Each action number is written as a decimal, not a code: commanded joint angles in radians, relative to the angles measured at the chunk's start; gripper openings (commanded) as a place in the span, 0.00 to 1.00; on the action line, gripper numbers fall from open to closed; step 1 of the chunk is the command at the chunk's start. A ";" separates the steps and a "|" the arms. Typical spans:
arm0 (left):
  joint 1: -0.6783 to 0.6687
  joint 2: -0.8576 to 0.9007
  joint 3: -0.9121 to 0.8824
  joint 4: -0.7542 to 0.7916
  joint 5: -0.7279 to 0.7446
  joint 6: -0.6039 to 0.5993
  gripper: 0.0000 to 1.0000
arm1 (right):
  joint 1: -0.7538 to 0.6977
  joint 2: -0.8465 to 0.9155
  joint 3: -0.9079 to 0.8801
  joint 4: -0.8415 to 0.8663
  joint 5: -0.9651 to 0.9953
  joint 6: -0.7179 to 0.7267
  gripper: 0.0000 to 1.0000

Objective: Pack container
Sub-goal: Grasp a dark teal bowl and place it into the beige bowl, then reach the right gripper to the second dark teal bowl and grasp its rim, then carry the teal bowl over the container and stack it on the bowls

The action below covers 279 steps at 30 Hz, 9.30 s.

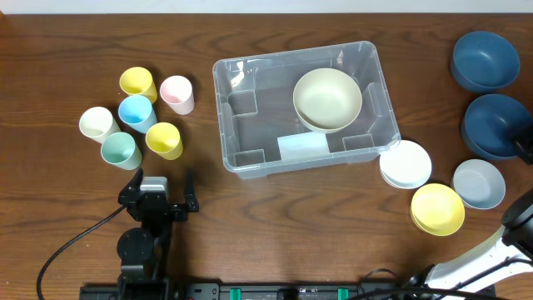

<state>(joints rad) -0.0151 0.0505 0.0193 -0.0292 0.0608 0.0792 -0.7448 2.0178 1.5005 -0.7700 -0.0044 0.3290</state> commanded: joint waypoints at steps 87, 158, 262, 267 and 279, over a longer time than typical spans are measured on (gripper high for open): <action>-0.001 0.000 -0.014 -0.038 0.001 0.003 0.98 | 0.936 -0.155 0.086 -0.083 0.014 -0.051 0.27; -0.001 0.000 -0.014 -0.038 0.001 0.003 0.98 | 0.237 0.261 0.314 0.134 0.038 0.119 0.29; -0.001 0.000 -0.014 -0.038 0.001 0.003 0.98 | 0.300 -0.252 0.303 0.169 -0.513 0.035 0.01; -0.001 0.000 -0.014 -0.038 0.001 0.003 0.98 | 0.426 -0.320 0.303 0.071 -0.505 -0.021 0.01; -0.001 0.000 -0.014 -0.038 0.001 0.003 0.98 | 0.756 -0.238 0.302 -0.110 -0.245 -0.057 0.01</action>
<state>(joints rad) -0.0151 0.0505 0.0193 -0.0292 0.0605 0.0792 -0.0410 1.7584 1.8030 -0.8673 -0.3405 0.2920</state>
